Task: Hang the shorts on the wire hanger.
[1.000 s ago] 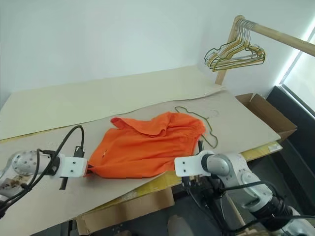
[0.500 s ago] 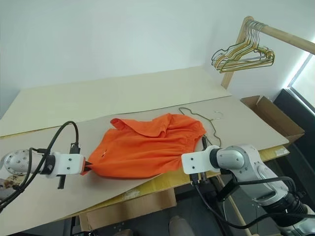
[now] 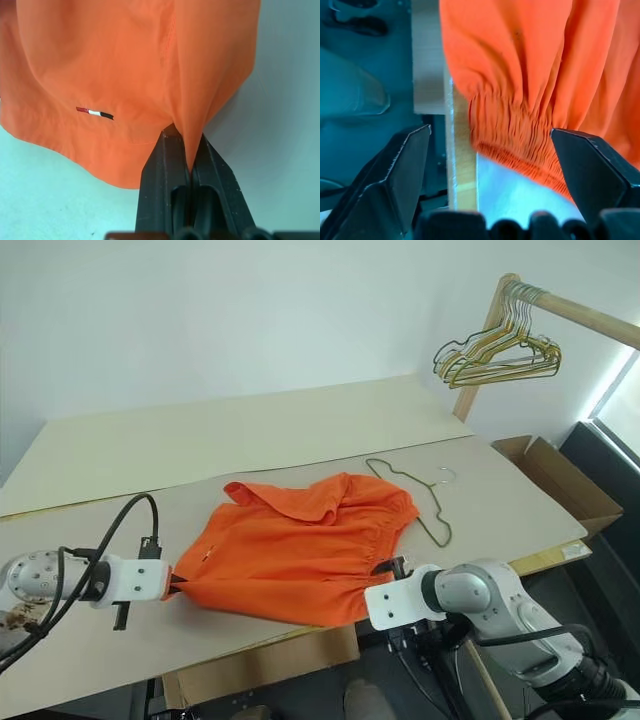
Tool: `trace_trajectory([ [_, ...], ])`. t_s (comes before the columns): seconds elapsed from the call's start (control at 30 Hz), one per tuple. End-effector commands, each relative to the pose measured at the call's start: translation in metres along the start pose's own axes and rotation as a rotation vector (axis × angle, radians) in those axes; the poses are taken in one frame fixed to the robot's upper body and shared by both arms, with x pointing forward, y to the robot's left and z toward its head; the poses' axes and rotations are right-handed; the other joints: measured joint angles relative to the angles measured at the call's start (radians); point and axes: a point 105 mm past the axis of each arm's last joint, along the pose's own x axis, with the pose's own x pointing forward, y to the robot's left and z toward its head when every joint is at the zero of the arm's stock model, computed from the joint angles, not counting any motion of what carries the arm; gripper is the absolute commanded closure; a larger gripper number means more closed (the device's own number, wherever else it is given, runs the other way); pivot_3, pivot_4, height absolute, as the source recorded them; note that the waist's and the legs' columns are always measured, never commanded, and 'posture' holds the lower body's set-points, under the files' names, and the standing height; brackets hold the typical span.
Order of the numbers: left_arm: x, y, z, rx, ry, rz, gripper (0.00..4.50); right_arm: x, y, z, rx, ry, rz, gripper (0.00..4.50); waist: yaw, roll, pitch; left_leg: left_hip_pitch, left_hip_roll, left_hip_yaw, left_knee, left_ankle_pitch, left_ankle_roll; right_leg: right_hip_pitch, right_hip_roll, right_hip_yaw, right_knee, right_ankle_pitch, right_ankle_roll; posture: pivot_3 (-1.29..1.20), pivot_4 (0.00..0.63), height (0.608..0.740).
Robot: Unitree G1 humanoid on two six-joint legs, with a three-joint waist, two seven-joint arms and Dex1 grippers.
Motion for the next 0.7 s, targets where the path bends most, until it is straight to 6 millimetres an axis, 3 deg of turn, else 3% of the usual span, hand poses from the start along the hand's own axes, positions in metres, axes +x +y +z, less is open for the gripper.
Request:
trace_trajectory([
  [0.03, -0.006, 0.013, 0.007, 0.033, -0.01, 0.043, 4.5, -0.01, -0.017, 0.01, 0.011, -0.025, -0.068, 0.04, -0.001, 0.0, 0.0, 0.0, 0.0, 0.0, 0.0, 0.0, 0.0, 0.0, 0.0, 0.0, 0.0, 0.0, 0.0, -0.22, 0.029, 0.74],
  [0.33, -0.008, 0.006, 0.009, 0.024, -0.014, 0.027, 4.5, 0.007, -0.016, 0.005, -0.019, 0.015, -0.06, 0.04, 0.001, 0.001, 0.008, 0.0, 0.0, 0.0, 0.0, 0.0, 0.0, 0.0, 0.0, 0.0, 0.0, 0.0, 0.0, -0.21, 0.063, 0.74],
  [0.7, -0.011, 0.002, 0.01, 0.011, -0.01, 0.016, 4.5, 0.014, -0.038, 0.003, -0.003, 0.042, -0.171, 0.04, 0.001, 0.002, 0.038, -0.001, 0.0, 0.001, 0.0, 0.0, 0.0, -0.001, 0.0, 0.001, 0.0, 0.0, 0.0, -0.21, 0.101, 0.74],
])
